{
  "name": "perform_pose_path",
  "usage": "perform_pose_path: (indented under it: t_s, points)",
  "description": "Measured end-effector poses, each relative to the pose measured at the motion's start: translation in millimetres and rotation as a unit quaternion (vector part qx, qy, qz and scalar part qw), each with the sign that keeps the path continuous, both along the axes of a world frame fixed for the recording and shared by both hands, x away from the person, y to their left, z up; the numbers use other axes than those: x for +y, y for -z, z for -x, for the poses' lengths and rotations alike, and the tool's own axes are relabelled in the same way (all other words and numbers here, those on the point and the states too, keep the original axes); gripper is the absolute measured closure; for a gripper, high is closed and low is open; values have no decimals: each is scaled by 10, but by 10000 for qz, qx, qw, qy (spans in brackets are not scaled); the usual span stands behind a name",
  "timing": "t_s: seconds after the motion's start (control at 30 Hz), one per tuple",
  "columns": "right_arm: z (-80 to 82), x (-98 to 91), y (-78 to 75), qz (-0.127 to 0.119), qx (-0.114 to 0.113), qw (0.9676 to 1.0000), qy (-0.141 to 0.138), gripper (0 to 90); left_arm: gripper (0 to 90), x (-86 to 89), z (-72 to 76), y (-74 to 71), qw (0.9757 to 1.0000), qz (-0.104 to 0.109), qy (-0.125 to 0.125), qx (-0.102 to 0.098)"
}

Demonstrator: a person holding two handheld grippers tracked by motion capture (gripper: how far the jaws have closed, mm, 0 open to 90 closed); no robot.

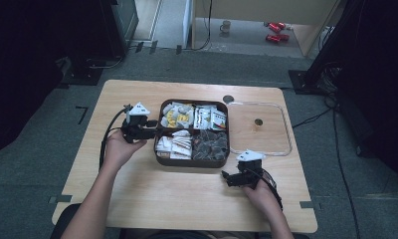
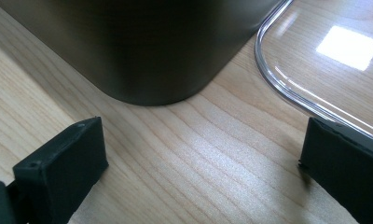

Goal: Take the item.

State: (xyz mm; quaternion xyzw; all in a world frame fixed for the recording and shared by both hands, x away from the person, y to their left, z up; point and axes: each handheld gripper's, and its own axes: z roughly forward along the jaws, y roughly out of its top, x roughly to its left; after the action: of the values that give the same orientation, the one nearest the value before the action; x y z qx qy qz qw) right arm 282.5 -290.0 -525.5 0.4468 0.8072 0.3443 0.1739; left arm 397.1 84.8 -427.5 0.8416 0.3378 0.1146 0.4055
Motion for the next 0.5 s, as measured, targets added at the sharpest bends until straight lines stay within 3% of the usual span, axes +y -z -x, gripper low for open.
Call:
perform_pose_path:
  t_s: [0.5]
  points:
    - [12,0,0,-5,-2,10000,15,4,626,-215,-46,131,9995,-106,292,26]
